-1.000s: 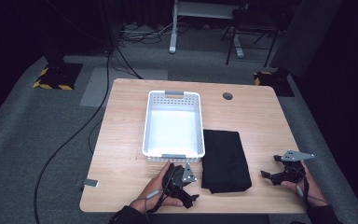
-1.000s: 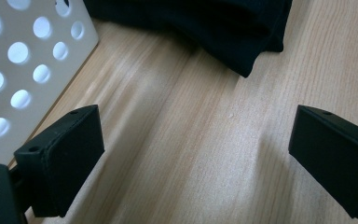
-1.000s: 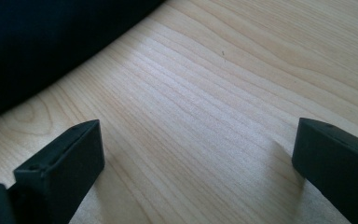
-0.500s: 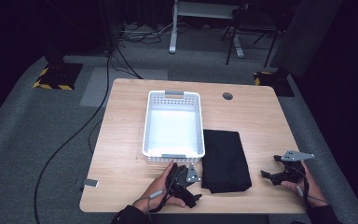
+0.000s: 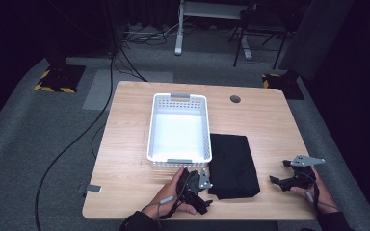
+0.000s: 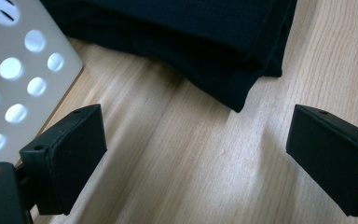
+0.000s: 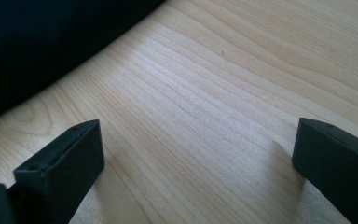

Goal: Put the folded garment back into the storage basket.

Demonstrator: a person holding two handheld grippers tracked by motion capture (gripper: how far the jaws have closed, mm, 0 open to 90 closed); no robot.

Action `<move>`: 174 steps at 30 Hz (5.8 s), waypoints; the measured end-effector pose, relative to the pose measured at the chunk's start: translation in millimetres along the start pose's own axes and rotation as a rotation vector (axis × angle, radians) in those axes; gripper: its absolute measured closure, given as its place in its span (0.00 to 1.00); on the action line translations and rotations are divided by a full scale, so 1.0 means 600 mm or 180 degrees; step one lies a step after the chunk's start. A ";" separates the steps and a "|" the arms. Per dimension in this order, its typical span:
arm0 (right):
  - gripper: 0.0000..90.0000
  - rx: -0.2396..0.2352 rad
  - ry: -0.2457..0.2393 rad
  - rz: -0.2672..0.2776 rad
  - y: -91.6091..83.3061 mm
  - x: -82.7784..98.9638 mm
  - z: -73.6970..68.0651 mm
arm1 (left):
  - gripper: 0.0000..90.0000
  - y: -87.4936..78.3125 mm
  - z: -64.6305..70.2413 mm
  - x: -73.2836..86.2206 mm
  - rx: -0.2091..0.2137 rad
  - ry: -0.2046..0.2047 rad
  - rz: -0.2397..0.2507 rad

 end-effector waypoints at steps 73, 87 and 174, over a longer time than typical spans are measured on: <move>0.04 0.0041 -0.0024 -0.0082 -0.005 -0.011 -0.009 | 0.63 0.040 0.005 -0.077 0.0049 -0.0117 0.0298; 0.04 0.0055 -0.0096 0.0000 -0.019 -0.055 -0.027 | 0.62 0.040 0.005 -0.076 0.0057 -0.0112 0.0302; 0.75 -0.0670 -0.0306 -0.0040 0.028 -0.158 -0.109 | 0.76 0.022 0.009 -0.088 -0.0289 -0.0088 0.0343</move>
Point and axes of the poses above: each handheld gripper's, and its own axes: y roughly forward along the jaws, x roughly out of its underside, z roughly to its right, the point moved 4 cm from there along y, roughly forward along the jaws, and after that the axes turned 14 degrees about -z, right-handed, at the moved point
